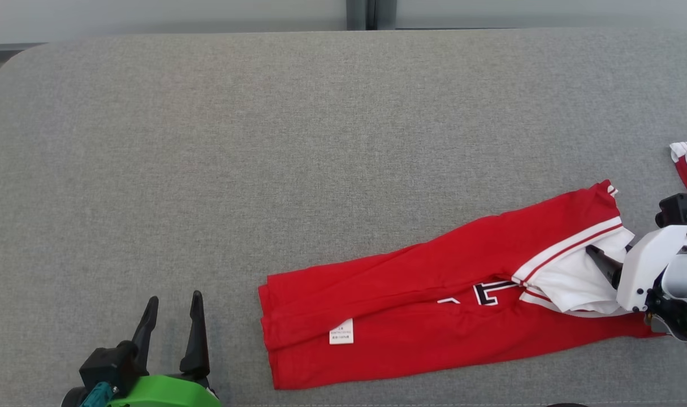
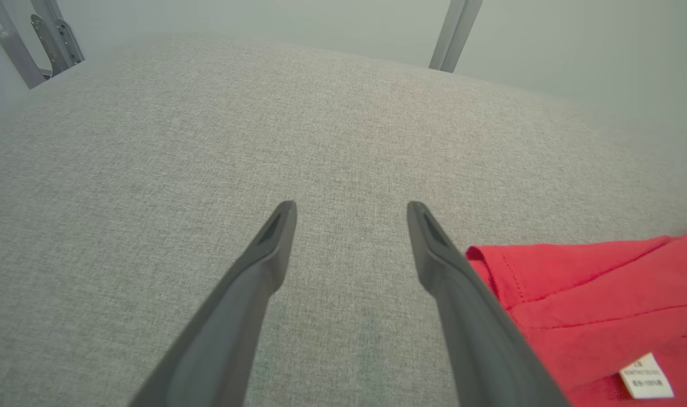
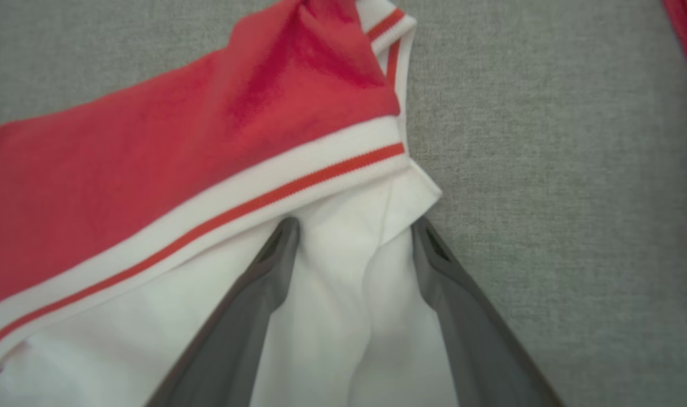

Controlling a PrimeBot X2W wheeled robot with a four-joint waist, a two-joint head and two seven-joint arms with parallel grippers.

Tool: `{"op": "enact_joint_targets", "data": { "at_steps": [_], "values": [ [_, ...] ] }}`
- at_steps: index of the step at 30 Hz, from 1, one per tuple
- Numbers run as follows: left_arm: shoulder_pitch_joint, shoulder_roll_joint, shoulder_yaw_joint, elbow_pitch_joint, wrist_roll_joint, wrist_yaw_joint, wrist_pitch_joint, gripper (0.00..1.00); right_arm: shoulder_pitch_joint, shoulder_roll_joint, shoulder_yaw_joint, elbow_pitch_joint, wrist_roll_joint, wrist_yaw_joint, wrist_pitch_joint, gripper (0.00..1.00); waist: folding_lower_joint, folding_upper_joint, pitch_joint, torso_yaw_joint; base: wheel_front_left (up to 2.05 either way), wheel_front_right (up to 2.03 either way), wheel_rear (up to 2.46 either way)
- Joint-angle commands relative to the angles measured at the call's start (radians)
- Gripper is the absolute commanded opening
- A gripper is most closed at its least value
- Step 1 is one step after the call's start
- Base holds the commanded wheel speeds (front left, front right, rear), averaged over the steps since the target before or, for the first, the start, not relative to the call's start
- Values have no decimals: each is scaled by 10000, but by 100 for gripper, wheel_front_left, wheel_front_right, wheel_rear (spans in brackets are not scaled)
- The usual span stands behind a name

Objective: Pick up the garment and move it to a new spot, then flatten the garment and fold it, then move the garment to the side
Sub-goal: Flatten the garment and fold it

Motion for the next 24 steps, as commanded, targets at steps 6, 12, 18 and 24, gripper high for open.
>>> {"op": "enact_joint_targets", "data": {
  "at_steps": [6,12,18,24],
  "values": [
    [-38,-490,481,503,419,-522,-23,100,-65,-491,213,348,453,-28,424,100,1,0,41,189,0,0,0],
    [-197,-935,765,923,737,-867,-24,100,-27,-597,368,735,471,-24,478,100,1,0,-93,330,0,0,0],
    [-197,-1239,975,1266,1026,-1102,-24,100,420,20,713,647,1397,5,1081,93,1,0,-280,400,0,0,0],
    [-117,-1356,1084,1666,1199,-1310,-24,100,613,-159,368,-281,3196,2,1284,0,1,0,-549,313,0,0,0]
  ]
}}
